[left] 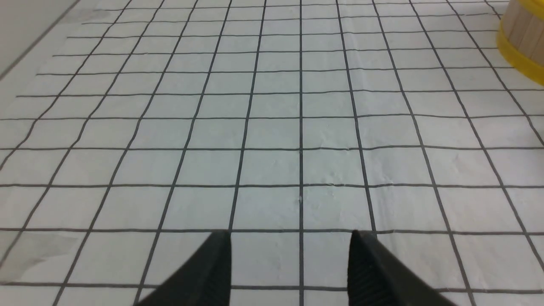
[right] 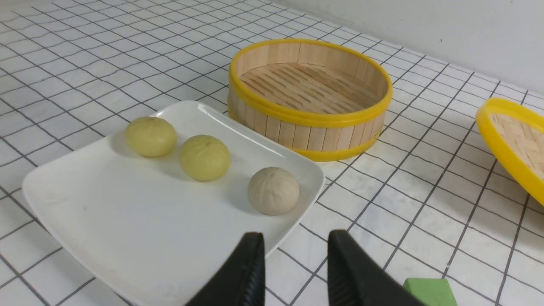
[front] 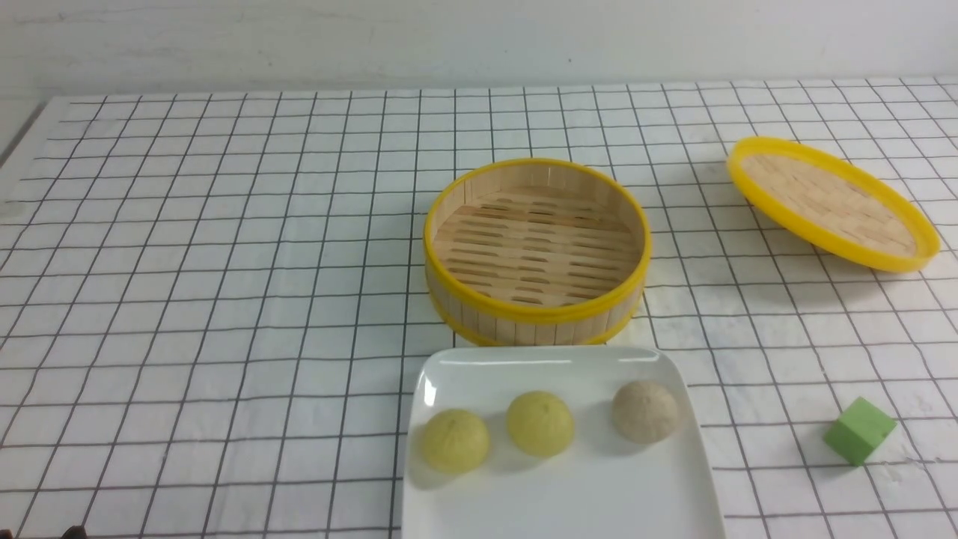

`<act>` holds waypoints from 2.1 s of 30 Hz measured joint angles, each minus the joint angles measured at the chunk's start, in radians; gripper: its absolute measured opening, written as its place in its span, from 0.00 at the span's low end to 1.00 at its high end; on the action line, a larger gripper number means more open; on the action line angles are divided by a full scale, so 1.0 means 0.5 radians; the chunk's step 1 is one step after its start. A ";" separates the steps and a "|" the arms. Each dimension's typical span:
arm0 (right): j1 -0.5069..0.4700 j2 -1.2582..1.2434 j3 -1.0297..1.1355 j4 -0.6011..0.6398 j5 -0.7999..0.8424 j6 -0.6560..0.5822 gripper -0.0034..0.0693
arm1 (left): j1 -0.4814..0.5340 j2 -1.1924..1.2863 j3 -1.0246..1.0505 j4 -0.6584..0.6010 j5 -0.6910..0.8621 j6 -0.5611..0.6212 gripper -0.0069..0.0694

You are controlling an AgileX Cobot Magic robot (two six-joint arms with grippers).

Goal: Put the steamed buns into the plate on the white-black tablecloth.

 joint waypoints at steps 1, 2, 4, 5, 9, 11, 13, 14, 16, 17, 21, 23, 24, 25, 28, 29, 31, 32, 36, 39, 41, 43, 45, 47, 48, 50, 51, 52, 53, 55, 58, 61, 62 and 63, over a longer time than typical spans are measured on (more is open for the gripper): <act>0.000 0.000 0.000 0.000 0.000 0.000 0.37 | 0.000 0.000 0.000 0.000 0.000 0.000 0.60; 0.000 0.000 0.000 0.000 0.000 0.000 0.37 | 0.000 0.000 0.000 0.000 0.000 0.000 0.60; 0.000 0.000 0.000 0.000 0.000 0.000 0.37 | 0.000 0.000 0.000 0.000 0.000 0.000 0.60; 0.000 0.000 0.000 0.000 0.000 0.000 0.37 | 0.000 0.000 0.000 0.000 0.002 0.000 0.60; 0.000 0.000 0.000 0.000 0.000 0.000 0.37 | 0.000 0.000 0.000 0.000 0.002 0.000 0.60; 0.000 0.000 0.000 -0.003 0.000 0.000 0.38 | 0.000 0.000 0.000 0.000 0.002 0.000 0.60; 0.000 0.000 0.007 -0.020 -0.022 0.008 0.38 | 0.000 0.000 0.000 0.000 0.002 0.000 0.60; 0.000 0.000 0.017 -0.020 -0.050 0.029 0.38 | 0.000 0.000 0.000 0.000 0.002 0.000 0.60; 0.000 0.000 0.074 -0.020 -0.139 0.090 0.38 | 0.000 0.000 0.000 0.000 0.002 0.000 0.60; 0.000 0.000 0.097 -0.031 -0.168 0.108 0.38 | 0.000 0.000 0.000 0.000 0.002 0.000 0.60; -0.045 0.006 0.308 -0.139 -0.229 0.139 0.38 | 0.000 0.000 0.000 0.000 0.002 0.000 0.60; -0.086 0.018 0.372 -0.177 -0.231 0.147 0.38 | 0.000 0.000 0.000 0.000 0.002 0.000 0.60; -0.143 0.024 0.421 -0.201 -0.228 0.155 0.38 | 0.000 0.000 0.000 0.000 0.002 0.000 0.60; -0.204 0.028 0.446 -0.203 -0.226 0.169 0.38 | 0.000 0.000 0.000 0.000 0.002 0.000 0.60; -0.391 0.032 0.472 -0.205 -0.241 0.245 0.38 | 0.000 0.000 -0.001 0.000 0.002 0.000 0.60; -0.468 0.032 0.475 -0.205 -0.246 0.277 0.38 | 0.000 0.000 -0.001 0.000 0.002 0.000 0.60; -0.612 0.032 0.478 -0.206 -0.253 0.299 0.38 | 0.000 -0.001 -0.001 0.000 0.002 0.000 0.60; -0.691 0.032 0.478 -0.206 -0.257 0.305 0.38 | 0.000 -0.001 -0.001 0.000 0.002 0.000 0.60; -0.970 0.032 0.502 -0.181 -0.300 0.317 0.38 | 0.000 -0.001 -0.001 0.000 0.002 0.000 0.60; -1.091 0.032 0.576 -0.157 -0.348 0.332 0.38 | 0.000 -0.001 -0.001 0.000 0.002 0.000 0.60; -1.139 0.032 0.594 -0.152 -0.414 0.353 0.38 | 0.000 -0.002 -0.001 0.000 0.004 0.000 0.60; -1.161 0.032 0.599 -0.148 -0.434 0.383 0.38 | 0.000 -0.002 -0.001 0.000 0.004 0.000 0.60; -1.170 0.032 0.601 -0.143 -0.445 0.398 0.38 | 0.000 -0.002 -0.001 0.000 0.004 0.000 0.60; -1.172 0.032 0.602 -0.143 -0.447 0.404 0.38 | 0.000 -0.002 -0.001 0.000 0.004 0.000 0.60; -1.172 0.032 0.602 -0.143 -0.449 0.403 0.38 | 0.000 -0.002 -0.001 0.000 0.004 0.000 0.60; -1.172 0.032 0.603 -0.143 -0.449 0.405 0.38 | 0.000 -0.002 -0.001 0.000 0.004 0.000 0.60; -1.172 0.032 0.603 -0.142 -0.451 0.405 0.38 | 0.000 -0.002 -0.001 0.000 0.004 0.000 0.60; -1.172 0.032 0.603 -0.142 -0.453 0.405 0.38 | 0.000 -0.002 -0.001 0.000 0.004 0.000 0.60; -1.172 0.032 0.603 -0.142 -0.453 0.405 0.38 | 0.000 -0.002 -0.001 0.000 0.004 0.000 0.60; -1.172 0.032 0.603 -0.142 -0.453 0.405 0.38 | 0.000 -0.002 -0.001 0.000 0.004 0.000 0.60; -1.172 0.032 0.603 -0.142 -0.453 0.405 0.38 | 0.000 -0.002 -0.001 0.000 0.004 0.000 0.60; -1.172 0.032 0.603 -0.142 -0.453 0.405 0.38 | 0.000 -0.002 -0.001 0.000 0.004 0.000 0.60; -1.172 0.032 0.603 -0.142 -0.453 0.405 0.38 | 0.000 -0.002 -0.001 0.000 0.004 0.000 0.60; -1.172 0.032 0.603 -0.142 -0.453 0.405 0.38 | 0.000 -0.002 -0.001 0.000 0.004 0.000 0.60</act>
